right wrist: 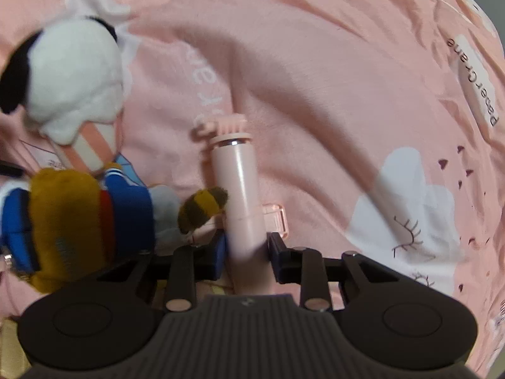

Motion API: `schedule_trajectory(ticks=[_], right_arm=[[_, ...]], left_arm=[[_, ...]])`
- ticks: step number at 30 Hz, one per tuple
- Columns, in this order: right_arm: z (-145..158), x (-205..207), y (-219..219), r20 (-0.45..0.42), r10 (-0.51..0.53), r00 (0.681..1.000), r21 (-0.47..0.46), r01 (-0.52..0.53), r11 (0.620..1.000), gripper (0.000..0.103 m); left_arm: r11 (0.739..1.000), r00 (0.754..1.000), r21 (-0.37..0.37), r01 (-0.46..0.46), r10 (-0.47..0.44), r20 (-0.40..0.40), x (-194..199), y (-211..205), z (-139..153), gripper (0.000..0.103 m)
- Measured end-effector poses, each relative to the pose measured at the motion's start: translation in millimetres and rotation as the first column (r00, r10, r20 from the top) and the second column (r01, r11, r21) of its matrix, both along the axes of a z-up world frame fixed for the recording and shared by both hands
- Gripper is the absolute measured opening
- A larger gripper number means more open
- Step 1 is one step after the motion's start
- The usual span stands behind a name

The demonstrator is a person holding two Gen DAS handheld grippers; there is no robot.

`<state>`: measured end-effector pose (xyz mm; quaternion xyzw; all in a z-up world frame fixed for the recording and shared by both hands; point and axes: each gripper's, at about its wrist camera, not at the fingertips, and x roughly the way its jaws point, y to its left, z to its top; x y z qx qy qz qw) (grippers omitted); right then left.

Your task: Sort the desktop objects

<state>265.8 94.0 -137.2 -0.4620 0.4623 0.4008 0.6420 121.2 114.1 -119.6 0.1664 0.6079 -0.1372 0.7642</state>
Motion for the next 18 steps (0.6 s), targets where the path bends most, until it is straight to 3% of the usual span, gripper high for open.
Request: schedule_trajectory(ticks=[5,10,14,18], right_arm=[[31,14,-17,-0.041,-0.105,0.994,0.105,0.109,0.988,0.028],[68,26,-36,-0.134,-0.231,0.964,0.228,0.257,0.939,0.028],[96,2,-53,-0.197,-0.283,0.939,0.292,0.331,0.897,0.028],[118,-8,-67,-0.22,-0.292,0.931,0.341,0.353,0.871,0.028]], left_arm=[[1.0,1.0,0.021,0.001,-0.001,-0.003,1,-6,-10,0.059],[0.999,0.999,0.025,-0.022,0.021,0.03,-5,-8,-8,0.057],[0.998,0.997,0.013,-0.064,0.063,0.044,-11,-6,0,0.052],[0.99,0.99,-0.045,-0.131,0.133,0.038,-17,2,12,0.047]])
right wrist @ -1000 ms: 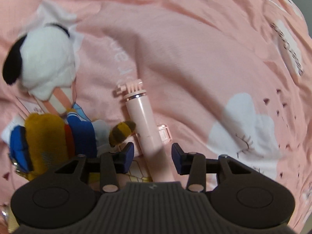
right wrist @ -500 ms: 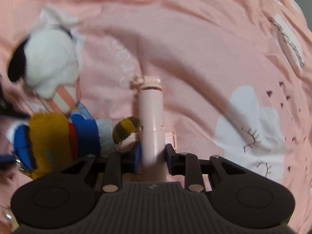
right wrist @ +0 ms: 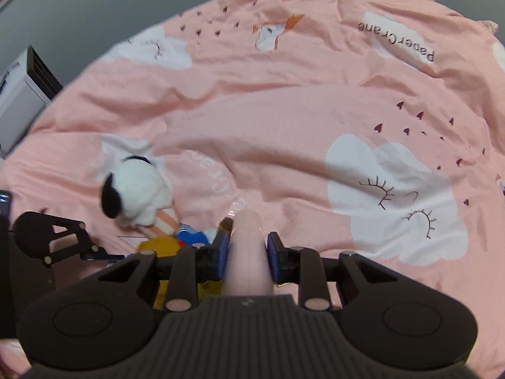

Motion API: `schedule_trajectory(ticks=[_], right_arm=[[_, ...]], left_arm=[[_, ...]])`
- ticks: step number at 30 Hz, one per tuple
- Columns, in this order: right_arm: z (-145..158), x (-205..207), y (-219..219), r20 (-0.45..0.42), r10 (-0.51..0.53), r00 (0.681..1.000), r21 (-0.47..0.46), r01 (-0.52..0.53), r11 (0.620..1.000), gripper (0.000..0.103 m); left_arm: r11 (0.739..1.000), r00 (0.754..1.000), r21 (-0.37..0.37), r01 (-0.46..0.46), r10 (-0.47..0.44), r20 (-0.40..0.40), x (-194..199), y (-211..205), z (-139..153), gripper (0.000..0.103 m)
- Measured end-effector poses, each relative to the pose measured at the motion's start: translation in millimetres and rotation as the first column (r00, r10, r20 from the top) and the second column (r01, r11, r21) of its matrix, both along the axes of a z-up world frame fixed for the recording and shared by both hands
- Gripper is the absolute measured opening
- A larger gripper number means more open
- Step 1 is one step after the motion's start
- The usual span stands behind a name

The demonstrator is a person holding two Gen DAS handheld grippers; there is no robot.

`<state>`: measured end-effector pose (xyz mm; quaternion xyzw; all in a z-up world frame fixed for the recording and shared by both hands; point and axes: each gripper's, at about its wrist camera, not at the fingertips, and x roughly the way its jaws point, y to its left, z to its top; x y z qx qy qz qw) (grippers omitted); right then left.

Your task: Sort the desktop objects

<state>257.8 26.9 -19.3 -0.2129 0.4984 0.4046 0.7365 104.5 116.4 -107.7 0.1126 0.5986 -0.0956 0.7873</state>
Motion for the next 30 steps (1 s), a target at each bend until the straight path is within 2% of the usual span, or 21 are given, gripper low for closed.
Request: schedule_trajectory(ticks=[3,8,12,13,16,19,21,23,25,27,30], right_arm=[[7,-9,-5,-0.011,0.006,1.0,0.013,-0.006,1.0,0.028],[-4,-28,-2,-0.013,-0.003,1.0,0.004,0.003,1.0,0.028],[-21,-38,2,0.015,-0.091,0.996,-0.017,0.091,0.996,0.028],[-24,-40,2,0.027,-0.109,0.994,-0.017,0.11,0.994,0.028],[-38,-46,3,0.036,-0.166,0.985,-0.031,0.167,0.985,0.028],[-55,-49,3,0.023,-0.189,0.982,-0.067,0.19,0.979,0.028],[-67,-48,1,-0.001,-0.211,0.978,-0.099,0.209,0.973,0.026],[-71,-49,-5,-0.021,-0.227,0.974,-0.092,0.224,0.97,0.025],[-66,-53,-9,-0.011,-0.229,0.973,-0.07,0.227,0.971,0.025],[-56,-60,-12,0.012,-0.216,0.976,-0.05,0.217,0.975,0.025],[-43,-77,-22,0.002,-0.191,0.982,-0.008,0.191,0.982,0.025]], left_arm=[[0.998,0.999,-0.04,-0.049,0.049,0.009,-5,6,12,0.041],[0.988,0.991,-0.088,-0.125,0.13,0.044,-22,14,37,0.034],[0.956,0.96,-0.142,-0.256,0.268,0.075,-31,30,51,0.026],[0.949,0.95,-0.137,-0.283,0.297,0.096,-33,33,52,0.0],[0.926,0.922,-0.12,-0.359,0.372,0.109,-32,42,53,0.0],[0.913,0.916,-0.151,-0.379,0.393,0.084,-33,53,48,0.0],[0.927,0.929,-0.157,-0.342,0.358,0.091,-35,51,48,0.001],[0.935,0.936,-0.152,-0.321,0.338,0.103,-38,47,50,0.003],[0.946,0.945,-0.145,-0.291,0.308,0.108,-40,41,50,0.012],[0.956,0.954,-0.137,-0.258,0.274,0.119,-42,34,50,0.015],[0.981,0.974,-0.122,-0.153,0.171,0.151,-48,15,53,0.021]])
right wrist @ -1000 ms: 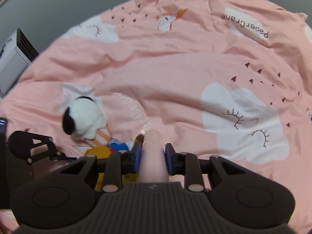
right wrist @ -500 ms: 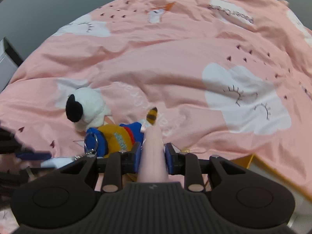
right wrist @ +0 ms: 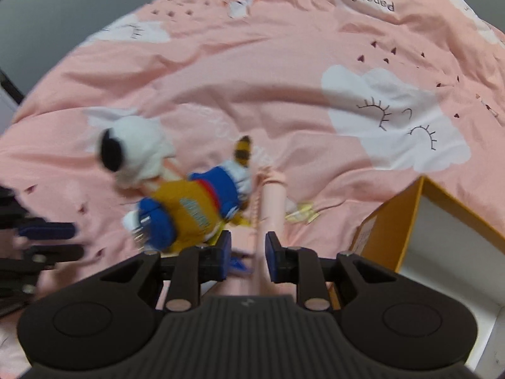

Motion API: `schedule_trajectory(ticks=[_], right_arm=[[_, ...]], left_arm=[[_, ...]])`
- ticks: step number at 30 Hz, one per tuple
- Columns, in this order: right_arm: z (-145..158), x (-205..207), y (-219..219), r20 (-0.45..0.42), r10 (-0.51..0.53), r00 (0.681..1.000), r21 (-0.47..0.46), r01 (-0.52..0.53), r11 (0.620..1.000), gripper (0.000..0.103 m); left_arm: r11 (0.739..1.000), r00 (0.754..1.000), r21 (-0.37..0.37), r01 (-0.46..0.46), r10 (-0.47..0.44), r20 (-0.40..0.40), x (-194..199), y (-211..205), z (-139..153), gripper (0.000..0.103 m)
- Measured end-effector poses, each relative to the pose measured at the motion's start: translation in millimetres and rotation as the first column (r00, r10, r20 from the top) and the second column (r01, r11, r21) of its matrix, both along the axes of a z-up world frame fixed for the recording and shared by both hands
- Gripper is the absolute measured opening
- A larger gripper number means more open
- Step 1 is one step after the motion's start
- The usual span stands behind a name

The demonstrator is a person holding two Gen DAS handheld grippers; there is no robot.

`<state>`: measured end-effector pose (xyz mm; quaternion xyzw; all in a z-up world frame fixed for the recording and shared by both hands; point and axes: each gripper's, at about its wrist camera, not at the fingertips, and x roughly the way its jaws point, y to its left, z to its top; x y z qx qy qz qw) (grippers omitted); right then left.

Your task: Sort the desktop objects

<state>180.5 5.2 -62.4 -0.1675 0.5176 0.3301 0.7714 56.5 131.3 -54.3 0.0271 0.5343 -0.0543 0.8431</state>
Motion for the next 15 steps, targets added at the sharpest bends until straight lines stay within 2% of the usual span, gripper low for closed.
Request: schedule_trajectory(ticks=[4,6,11,15], right_arm=[[10,-34,-19,-0.025,0.049,0.998,0.069,-0.047,0.997,0.026],[9,-53,-28,-0.031,0.065,0.997,0.086,-0.062,0.994,0.034],[10,-102,-53,-0.016,0.103,0.995,0.125,-0.1,0.987,0.035],[4,-137,-66,-0.024,0.137,0.99,0.096,-0.135,0.986,0.035]], left_arm=[[0.995,0.995,-0.018,0.099,-0.098,0.01,-12,-21,-1,0.023],[0.992,0.993,-0.031,0.122,-0.122,0.003,-18,-29,-2,0.024],[0.982,0.983,-0.088,0.169,-0.175,-0.061,-31,-48,-7,0.025],[0.973,0.972,-0.082,0.214,-0.22,-0.083,-42,-65,-14,0.025]])
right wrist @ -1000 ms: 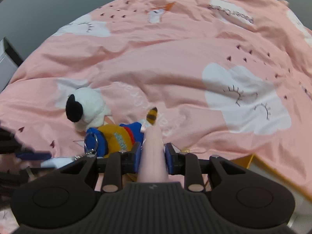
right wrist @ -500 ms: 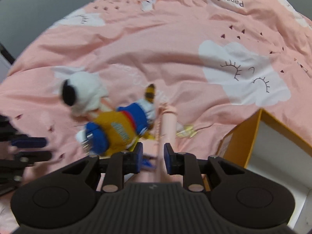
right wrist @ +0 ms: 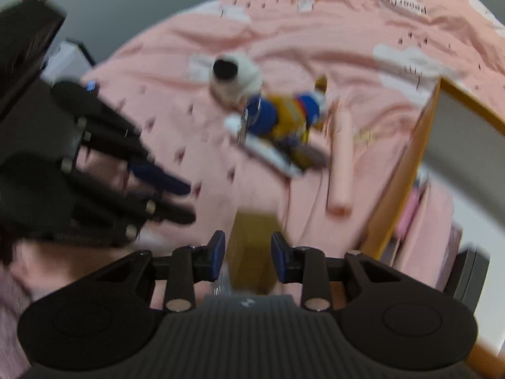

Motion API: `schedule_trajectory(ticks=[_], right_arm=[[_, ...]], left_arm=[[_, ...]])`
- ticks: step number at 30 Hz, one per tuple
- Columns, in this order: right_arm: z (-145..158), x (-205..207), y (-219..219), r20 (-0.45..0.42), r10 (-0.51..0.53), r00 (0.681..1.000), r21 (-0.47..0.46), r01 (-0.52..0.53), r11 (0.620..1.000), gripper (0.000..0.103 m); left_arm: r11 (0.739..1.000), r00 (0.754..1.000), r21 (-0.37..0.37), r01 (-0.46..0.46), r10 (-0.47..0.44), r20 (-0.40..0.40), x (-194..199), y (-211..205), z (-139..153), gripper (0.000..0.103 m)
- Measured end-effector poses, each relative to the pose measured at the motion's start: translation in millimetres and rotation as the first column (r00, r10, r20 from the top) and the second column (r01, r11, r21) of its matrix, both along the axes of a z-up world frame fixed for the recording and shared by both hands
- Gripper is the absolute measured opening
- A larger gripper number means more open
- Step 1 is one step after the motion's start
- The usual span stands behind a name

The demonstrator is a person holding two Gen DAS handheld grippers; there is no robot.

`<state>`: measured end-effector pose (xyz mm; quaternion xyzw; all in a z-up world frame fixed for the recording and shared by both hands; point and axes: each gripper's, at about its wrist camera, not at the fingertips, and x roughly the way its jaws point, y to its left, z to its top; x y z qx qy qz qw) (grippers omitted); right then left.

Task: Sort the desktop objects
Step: 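Grasp the round silver mirror beside the gold cube with the right gripper, then grasp the small gold cube box with the left gripper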

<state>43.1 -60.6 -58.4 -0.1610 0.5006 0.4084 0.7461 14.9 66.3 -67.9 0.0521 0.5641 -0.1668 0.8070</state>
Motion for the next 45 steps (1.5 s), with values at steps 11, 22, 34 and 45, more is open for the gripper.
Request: schedule_trajectory(ticks=[11,22,34,45], right_arm=[[-59,-19,7,-0.108,0.046,0.993,-0.071,-0.054,0.996,0.036],[-93,-30,24,-0.084,0.059,0.995,-0.13,-0.07,0.989,0.048],[-63,-29,-15,-0.014,-0.046,0.999,-0.117,0.044,0.992,0.014],[-22,-25,-64,0.067,-0.211,0.975,-0.08,0.216,0.973,0.013]], left_arm=[[0.998,0.986,0.037,0.04,-0.033,-0.162,-24,-26,-35,0.024],[0.997,0.99,0.079,-0.005,0.016,-0.141,-33,-30,-36,0.024],[0.997,0.998,0.07,-0.024,0.028,-0.052,-31,-33,-23,0.028],[0.993,0.993,-0.018,-0.117,0.117,0.0,-18,-26,-15,0.038]])
